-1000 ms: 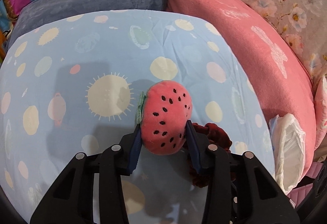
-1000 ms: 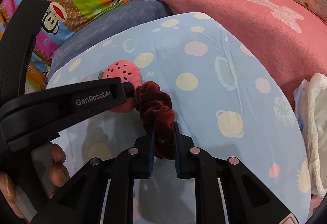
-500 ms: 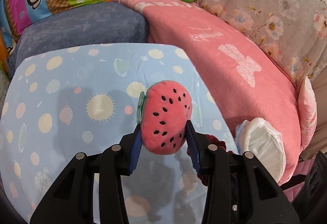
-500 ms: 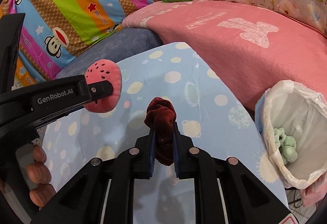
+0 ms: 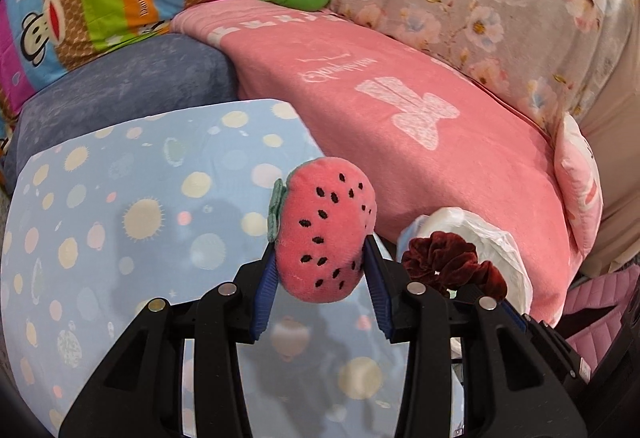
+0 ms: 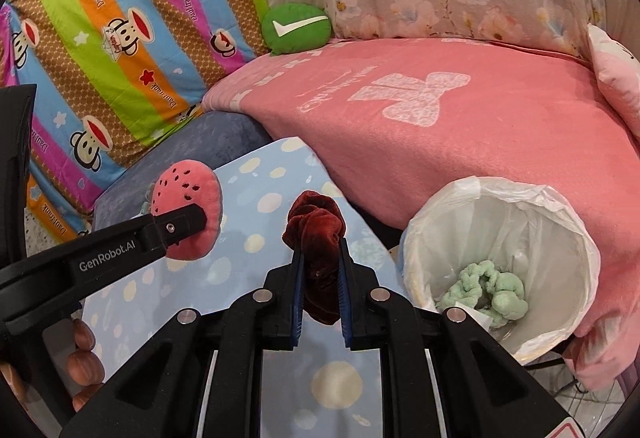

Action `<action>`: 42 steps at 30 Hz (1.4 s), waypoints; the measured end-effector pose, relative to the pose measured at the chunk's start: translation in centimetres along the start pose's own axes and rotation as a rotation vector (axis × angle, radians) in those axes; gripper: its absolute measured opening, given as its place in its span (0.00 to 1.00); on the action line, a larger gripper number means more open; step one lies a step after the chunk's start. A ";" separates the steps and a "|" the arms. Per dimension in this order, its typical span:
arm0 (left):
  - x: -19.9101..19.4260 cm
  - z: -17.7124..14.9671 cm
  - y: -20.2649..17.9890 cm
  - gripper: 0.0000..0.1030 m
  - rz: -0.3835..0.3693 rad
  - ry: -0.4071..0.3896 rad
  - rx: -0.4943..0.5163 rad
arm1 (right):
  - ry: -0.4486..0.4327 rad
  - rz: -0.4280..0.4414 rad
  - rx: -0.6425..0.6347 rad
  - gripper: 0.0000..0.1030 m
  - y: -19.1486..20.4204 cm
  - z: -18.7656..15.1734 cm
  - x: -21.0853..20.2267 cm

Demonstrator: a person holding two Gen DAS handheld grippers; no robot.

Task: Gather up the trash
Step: 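Carry the strawberry plush and red scrunchie into the bin and open both grippers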

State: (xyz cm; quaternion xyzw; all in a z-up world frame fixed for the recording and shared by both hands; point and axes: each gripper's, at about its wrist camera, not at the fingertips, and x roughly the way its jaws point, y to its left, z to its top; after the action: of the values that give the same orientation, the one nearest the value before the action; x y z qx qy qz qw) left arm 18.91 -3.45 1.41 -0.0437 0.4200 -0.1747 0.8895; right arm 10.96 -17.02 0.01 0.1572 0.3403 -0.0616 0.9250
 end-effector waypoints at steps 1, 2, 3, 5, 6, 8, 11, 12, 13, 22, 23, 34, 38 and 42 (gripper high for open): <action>0.0 -0.1 -0.9 0.38 -0.004 0.000 0.015 | -0.007 -0.007 0.009 0.13 -0.7 0.2 -0.3; 0.1 -0.2 -1.5 0.38 -0.007 0.000 0.026 | -0.014 -0.013 0.018 0.13 -1.3 0.2 -0.7; 0.1 -0.2 -2.2 0.38 -0.014 0.002 0.037 | -0.022 -0.020 0.029 0.13 -2.1 0.3 -1.0; 0.3 -0.4 -3.7 0.38 -0.026 0.006 0.061 | -0.033 -0.033 0.050 0.13 -3.4 0.4 -1.6; 0.3 -0.6 -4.4 0.38 -0.031 0.007 0.074 | -0.037 -0.039 0.059 0.13 -3.9 0.4 -1.9; 0.5 -0.8 -5.8 0.38 -0.042 0.011 0.097 | -0.046 -0.053 0.080 0.13 -5.3 0.4 -2.4; 0.8 -1.3 -7.9 0.38 -0.057 0.020 0.135 | -0.055 -0.069 0.106 0.13 -7.0 0.3 -2.9; 0.9 -1.4 -8.5 0.38 -0.060 0.023 0.146 | -0.058 -0.075 0.114 0.13 -7.5 0.3 -3.0; 1.0 -1.5 -9.0 0.38 -0.064 0.025 0.156 | -0.061 -0.080 0.123 0.13 -8.1 0.2 -3.2; 1.9 -2.7 -13.1 0.38 -0.102 0.051 0.235 | -0.075 -0.118 0.180 0.13 -11.7 -0.1 -4.0; 2.1 -2.8 -13.5 0.38 -0.106 0.055 0.242 | -0.076 -0.121 0.186 0.13 -12.1 -0.1 -4.1; 4.4 -3.5 -17.6 0.40 -0.156 0.100 0.314 | -0.078 -0.174 0.252 0.13 -16.2 -0.2 -4.2; 5.1 -3.5 -18.6 0.45 -0.155 0.093 0.321 | -0.075 -0.190 0.269 0.13 -17.3 -0.3 -4.1; 5.4 -3.2 -18.7 0.62 -0.134 0.074 0.306 | -0.068 -0.199 0.277 0.13 -18.0 -0.3 -3.7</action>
State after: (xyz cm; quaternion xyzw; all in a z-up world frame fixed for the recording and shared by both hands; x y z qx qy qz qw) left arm 14.50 -22.58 -0.43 0.0710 0.4169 -0.2968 0.8562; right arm 4.00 -33.87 -2.27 0.2466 0.3110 -0.2047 0.8948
